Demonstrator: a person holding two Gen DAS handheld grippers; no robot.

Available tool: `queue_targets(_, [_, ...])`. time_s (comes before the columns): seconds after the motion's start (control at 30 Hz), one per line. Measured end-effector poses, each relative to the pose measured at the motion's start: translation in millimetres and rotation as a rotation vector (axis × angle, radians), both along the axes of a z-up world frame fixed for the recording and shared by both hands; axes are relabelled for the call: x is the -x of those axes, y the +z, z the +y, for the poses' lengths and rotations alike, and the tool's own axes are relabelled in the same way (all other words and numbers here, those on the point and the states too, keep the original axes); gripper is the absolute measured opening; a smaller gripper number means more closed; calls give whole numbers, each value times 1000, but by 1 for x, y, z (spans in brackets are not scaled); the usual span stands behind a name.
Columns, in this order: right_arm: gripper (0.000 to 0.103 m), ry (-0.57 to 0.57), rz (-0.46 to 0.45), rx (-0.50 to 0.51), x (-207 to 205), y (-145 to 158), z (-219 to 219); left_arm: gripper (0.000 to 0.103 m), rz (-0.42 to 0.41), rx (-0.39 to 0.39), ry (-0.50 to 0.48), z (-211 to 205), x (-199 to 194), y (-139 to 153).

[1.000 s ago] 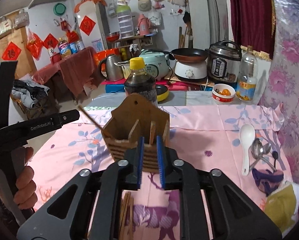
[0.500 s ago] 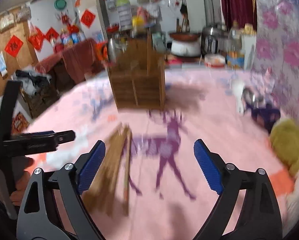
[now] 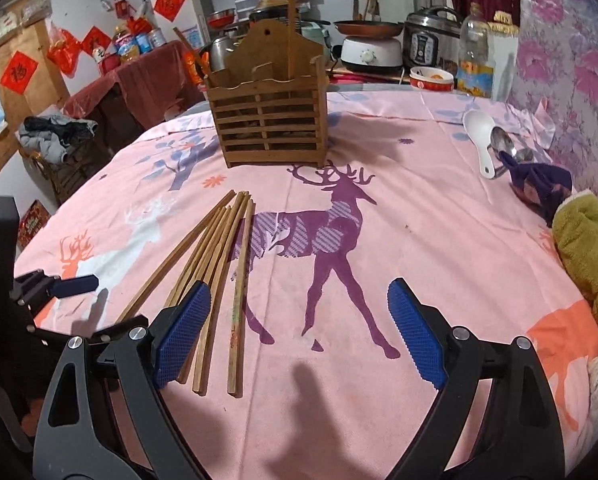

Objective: Organize utensils
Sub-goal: 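Withdraw both open grippers back to the chopstick pile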

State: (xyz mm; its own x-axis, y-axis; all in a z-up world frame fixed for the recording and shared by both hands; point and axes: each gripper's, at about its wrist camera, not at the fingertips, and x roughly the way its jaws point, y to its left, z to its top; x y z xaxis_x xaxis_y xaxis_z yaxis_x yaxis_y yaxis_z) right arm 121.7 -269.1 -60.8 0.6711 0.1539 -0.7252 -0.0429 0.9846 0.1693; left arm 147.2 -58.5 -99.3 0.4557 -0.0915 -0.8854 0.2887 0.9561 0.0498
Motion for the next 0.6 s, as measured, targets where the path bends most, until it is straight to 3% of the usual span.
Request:
queue_targets(0.23, [87, -4, 10, 4, -2, -3, 1, 87, 45, 22, 9, 4, -7, -8])
queue_targets(0.33, [87, -4, 21, 8, -2, -6, 2, 99, 47, 15, 40, 9, -10, -12])
queue_targets(0.6, [86, 35, 34, 58, 23, -17, 6, 99, 53, 32, 26, 12, -10, -11])
